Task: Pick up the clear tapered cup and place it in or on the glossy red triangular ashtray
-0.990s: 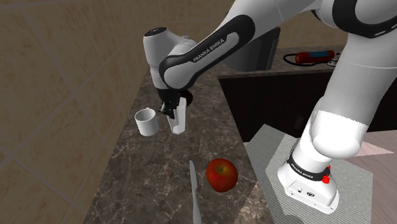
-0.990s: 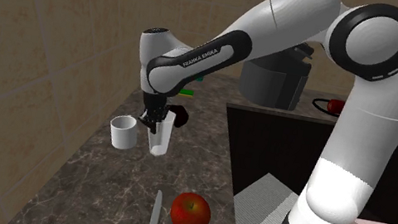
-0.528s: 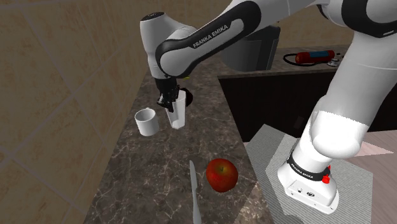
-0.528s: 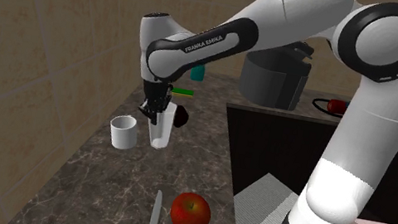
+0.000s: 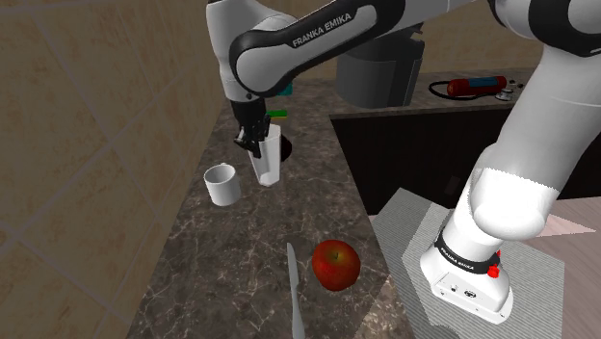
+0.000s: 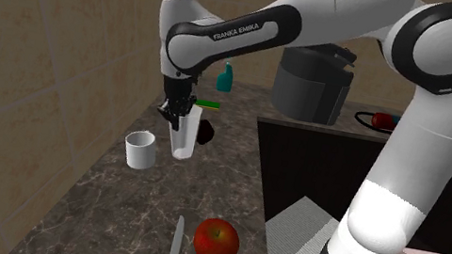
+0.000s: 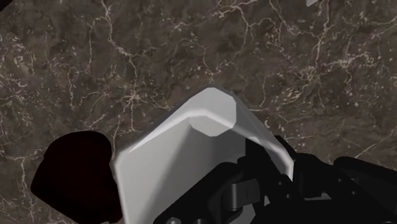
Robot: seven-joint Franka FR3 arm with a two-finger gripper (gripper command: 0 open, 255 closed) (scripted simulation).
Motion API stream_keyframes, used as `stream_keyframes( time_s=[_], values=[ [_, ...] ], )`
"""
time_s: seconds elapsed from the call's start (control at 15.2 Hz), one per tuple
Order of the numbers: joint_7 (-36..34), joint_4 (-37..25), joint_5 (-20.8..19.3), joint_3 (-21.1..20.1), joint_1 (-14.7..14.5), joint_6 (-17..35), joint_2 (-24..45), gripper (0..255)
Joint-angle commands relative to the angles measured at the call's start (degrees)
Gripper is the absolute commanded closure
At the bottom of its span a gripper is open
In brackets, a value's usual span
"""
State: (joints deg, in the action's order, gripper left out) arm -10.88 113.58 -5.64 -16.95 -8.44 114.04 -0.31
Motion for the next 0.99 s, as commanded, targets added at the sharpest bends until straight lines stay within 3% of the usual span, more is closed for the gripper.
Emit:
stream_keyframes(
  time_s=[0.0, 0.26, 0.92],
  values=[
    [0.2, -1.4, 0.2, 0.0, 0.0, -1.7, -0.3, 255],
    [0.6, -3.8, 0.4, 0.0, 0.0, -4.6, -0.9, 255],
    [11.2, -19.6, -1.4, 5.1, 5.3, -9.7, 9.1, 255]
  ],
)
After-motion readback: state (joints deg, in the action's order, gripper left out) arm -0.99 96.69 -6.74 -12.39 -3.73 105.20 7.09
